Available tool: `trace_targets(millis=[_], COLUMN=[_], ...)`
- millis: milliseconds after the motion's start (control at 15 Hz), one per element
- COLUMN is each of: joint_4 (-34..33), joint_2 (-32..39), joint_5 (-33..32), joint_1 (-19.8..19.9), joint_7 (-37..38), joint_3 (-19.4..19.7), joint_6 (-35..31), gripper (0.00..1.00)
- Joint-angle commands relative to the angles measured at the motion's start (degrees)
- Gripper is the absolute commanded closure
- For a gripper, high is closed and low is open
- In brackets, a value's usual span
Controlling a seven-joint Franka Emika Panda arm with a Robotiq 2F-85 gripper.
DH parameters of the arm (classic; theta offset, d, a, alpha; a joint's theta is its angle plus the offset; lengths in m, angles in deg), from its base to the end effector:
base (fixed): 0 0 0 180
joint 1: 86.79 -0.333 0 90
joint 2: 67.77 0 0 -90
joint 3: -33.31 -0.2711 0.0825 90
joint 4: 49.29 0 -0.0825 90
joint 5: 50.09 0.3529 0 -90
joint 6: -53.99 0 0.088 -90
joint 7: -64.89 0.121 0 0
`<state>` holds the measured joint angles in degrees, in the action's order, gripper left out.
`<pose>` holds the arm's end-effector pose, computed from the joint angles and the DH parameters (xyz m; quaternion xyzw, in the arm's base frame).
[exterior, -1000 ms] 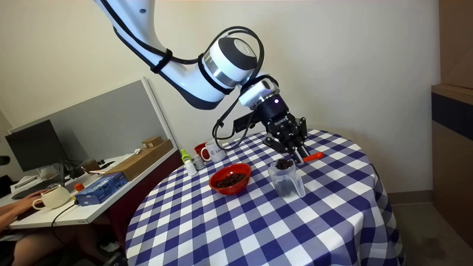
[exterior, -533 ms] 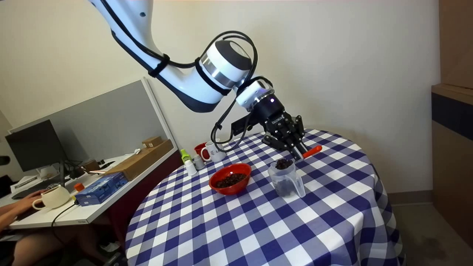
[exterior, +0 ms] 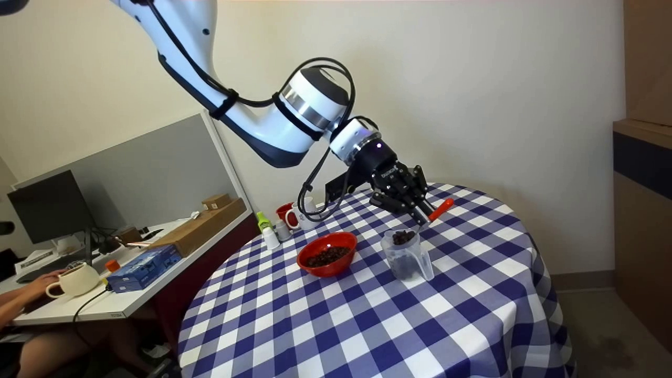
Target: Spoon out a single spoonful of the contents from the orange bowl into the transparent jar.
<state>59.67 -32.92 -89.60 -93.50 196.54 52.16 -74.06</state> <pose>0.5458 -0.1457 0.1597 0.5206 -0.7777 0.2176 0.2770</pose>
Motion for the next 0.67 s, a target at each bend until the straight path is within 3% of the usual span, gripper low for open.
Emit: trace_targets(millis=[0, 600], joint_4=[-2.49, -4.66], joint_2=[1.2, 1.81], joint_5=[-3.95, -11.26], joint_1=[-0.55, 0.06], joint_7=[2.38, 4.49], joint_3=[-0.87, -3.85], joint_6=[3.62, 9.34], gripper=[0.93, 0.93])
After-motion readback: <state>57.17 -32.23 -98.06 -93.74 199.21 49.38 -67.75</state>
